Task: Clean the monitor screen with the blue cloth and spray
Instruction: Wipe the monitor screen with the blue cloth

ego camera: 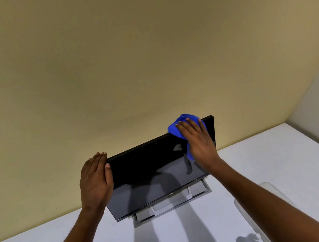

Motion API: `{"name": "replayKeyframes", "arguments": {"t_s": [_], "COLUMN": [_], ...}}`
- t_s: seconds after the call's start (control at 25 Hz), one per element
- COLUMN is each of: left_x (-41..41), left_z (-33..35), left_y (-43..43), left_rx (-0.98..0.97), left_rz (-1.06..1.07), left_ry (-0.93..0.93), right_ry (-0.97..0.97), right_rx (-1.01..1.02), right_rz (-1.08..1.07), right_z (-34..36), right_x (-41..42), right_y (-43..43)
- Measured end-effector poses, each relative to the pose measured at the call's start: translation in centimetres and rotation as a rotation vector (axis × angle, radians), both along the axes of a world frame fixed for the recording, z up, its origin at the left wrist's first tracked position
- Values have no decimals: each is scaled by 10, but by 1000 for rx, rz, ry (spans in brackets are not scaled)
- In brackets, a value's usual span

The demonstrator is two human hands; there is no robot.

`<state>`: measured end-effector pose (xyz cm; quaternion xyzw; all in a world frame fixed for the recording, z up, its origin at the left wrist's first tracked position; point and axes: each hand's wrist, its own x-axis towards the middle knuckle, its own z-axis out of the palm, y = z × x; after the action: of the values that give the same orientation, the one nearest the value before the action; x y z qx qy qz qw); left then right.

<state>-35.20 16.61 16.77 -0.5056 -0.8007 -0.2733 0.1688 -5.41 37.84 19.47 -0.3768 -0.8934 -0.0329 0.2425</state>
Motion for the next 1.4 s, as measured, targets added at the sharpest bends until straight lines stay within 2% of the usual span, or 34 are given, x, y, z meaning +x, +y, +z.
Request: {"name": "replayKeyframes", "arguments": {"t_s": [0.28, 0.48, 0.64, 0.72, 0.84, 0.92, 0.96, 1.04, 1.12, 1.24, 1.4], "left_x": [1, 6, 4, 0, 1, 6, 9, 16, 25, 39, 59], "left_z": [0, 7, 12, 14, 17, 19, 20, 20, 18, 14, 9], "left_y": [-3, -3, -6, -8, -8, -5, -4, 0, 5, 10, 8], "left_rx": [-20, -69, -155, -192, -213, -216, -217, -220, -230, -229, -225], "left_rz": [16, 40, 39, 29, 43, 64, 78, 100, 109, 128, 141], "left_ry": [30, 16, 17, 40, 86, 79, 70, 56, 53, 53, 89], "right_ry": [224, 334, 483, 636, 1042, 1270, 1324, 1311, 1204, 1043, 990], "right_rx": [-218, -382, -611, -826, -1333, -1686, -1821, -1983, -2052, -2019, -1983], "right_rz": [-108, -39, 54, -38, -228, -250, -241, -242, -249, -193, -136], "right_z": [-5, -3, 13, 18, 11, 0, -7, -28, -55, -84, -107], "right_x": [38, 54, 103, 134, 182, 214, 228, 249, 268, 300, 348], "right_y": [30, 21, 12, 6, 1, 0, -3, -14, -28, -43, -42]}}
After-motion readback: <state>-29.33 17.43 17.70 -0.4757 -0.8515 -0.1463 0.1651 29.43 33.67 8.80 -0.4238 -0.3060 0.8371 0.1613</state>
